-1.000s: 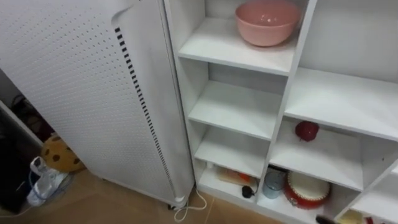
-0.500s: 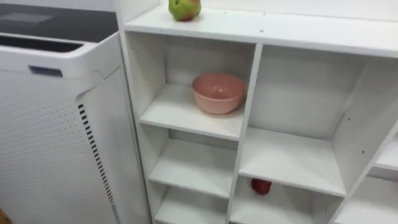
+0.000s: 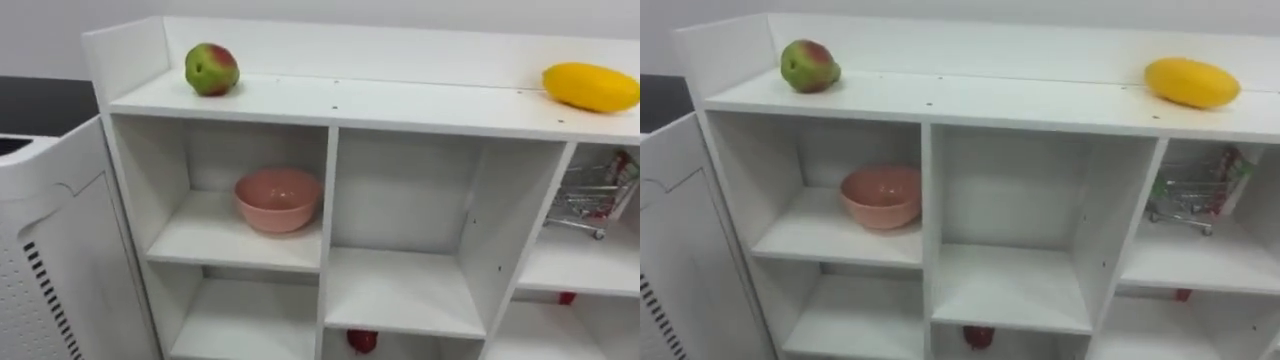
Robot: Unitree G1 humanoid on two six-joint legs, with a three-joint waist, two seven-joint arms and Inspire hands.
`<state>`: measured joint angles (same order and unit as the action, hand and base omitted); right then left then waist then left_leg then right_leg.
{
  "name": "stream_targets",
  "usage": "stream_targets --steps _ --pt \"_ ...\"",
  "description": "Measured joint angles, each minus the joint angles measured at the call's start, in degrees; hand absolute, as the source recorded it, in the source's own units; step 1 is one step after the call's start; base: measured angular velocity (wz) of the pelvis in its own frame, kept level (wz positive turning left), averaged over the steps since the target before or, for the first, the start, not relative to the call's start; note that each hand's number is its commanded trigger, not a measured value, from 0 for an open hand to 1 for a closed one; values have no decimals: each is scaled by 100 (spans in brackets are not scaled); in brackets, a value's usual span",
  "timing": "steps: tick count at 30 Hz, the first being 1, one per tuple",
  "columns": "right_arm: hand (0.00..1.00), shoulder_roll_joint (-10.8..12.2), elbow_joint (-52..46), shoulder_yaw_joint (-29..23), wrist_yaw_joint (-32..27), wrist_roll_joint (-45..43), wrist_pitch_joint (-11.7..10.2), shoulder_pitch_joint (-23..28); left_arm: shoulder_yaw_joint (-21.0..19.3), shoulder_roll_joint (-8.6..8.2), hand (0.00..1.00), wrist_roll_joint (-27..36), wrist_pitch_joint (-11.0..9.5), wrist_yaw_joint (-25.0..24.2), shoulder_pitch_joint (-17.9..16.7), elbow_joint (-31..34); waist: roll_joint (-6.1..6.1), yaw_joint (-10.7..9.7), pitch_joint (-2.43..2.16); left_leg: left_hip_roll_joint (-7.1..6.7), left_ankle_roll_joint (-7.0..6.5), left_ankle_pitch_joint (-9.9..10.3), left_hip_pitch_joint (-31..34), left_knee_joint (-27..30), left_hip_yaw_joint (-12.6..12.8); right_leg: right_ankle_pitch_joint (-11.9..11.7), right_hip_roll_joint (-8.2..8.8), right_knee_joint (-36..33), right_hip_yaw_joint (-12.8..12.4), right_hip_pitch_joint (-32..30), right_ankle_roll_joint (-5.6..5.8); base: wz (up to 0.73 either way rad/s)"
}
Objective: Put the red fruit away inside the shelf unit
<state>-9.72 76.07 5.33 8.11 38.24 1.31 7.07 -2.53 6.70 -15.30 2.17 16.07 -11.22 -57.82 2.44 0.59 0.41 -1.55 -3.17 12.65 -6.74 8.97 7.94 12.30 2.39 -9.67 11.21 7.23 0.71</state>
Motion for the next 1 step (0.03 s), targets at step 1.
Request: stream_targets --steps 1 --pt "0 25 16 -50 0 -160 6 7 -10 -3 0 -5 0 -9 -4 -32 3 -17 -7 7 -1 0 -49 -35 29 -2 -11 -14 -47 25 -3 -10"
